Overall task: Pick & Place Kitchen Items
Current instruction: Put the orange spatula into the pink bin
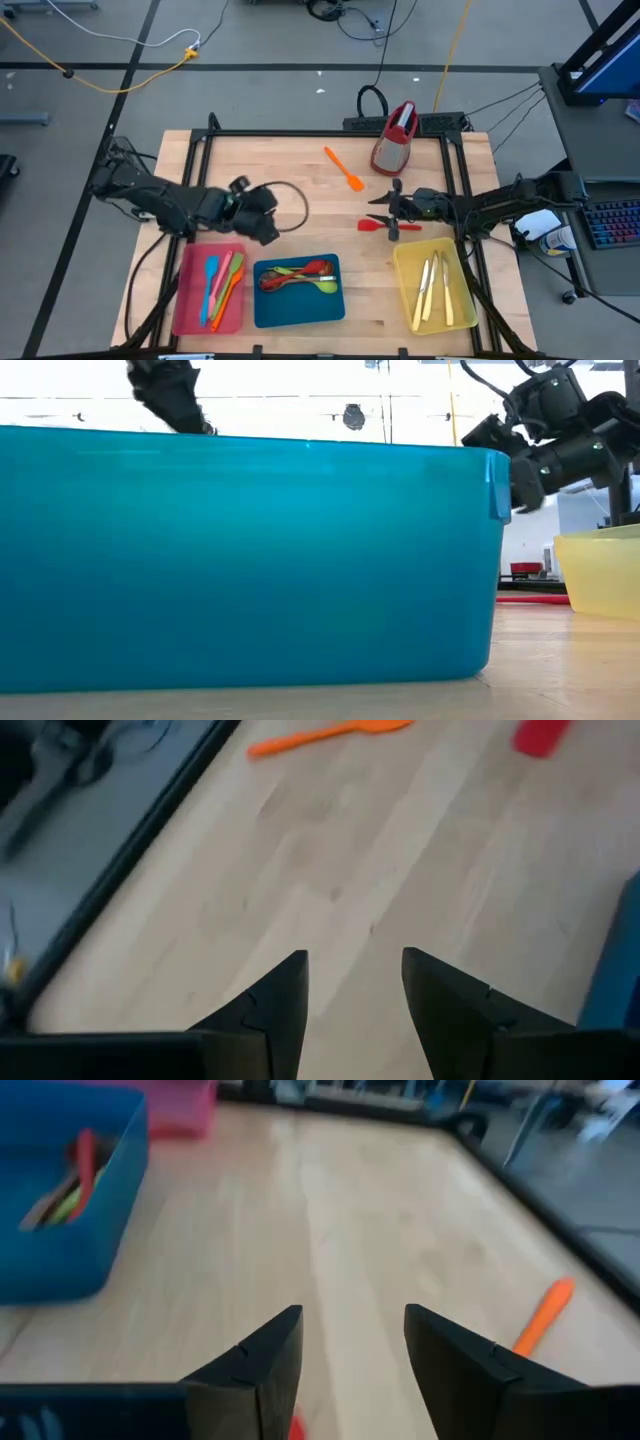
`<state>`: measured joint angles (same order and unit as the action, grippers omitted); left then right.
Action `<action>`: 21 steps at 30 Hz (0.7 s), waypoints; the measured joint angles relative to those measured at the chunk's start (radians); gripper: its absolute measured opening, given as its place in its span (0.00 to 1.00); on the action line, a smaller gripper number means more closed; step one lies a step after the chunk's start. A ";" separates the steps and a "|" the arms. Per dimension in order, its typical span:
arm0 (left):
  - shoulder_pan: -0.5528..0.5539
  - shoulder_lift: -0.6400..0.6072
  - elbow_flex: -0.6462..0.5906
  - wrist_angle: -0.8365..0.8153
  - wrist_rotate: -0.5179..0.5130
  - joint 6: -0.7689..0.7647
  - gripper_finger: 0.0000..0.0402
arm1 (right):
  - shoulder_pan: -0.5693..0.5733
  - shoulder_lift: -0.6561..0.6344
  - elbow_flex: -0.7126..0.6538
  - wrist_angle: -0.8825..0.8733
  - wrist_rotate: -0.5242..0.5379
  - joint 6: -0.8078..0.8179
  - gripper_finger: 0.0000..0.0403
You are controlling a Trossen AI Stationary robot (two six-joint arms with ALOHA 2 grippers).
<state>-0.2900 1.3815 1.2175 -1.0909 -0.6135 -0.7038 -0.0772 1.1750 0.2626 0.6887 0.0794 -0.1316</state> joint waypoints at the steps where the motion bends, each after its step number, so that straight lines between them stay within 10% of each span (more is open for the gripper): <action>1: 0.024 0.000 0.000 0.043 0.014 0.080 0.41 | 0.000 -0.020 0.000 -0.045 -0.002 0.005 0.43; 13: 0.329 0.070 0.000 0.597 0.394 0.660 0.41 | -0.002 -0.294 0.000 -0.568 -0.002 0.068 0.42; 21: 0.456 0.255 0.000 0.906 0.628 0.875 0.41 | -0.098 -0.316 0.000 -0.604 -0.006 0.141 0.42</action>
<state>0.1664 1.6368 1.2171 -0.1849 0.0145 0.1715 -0.1753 0.8593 0.2623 0.0844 0.0729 0.0095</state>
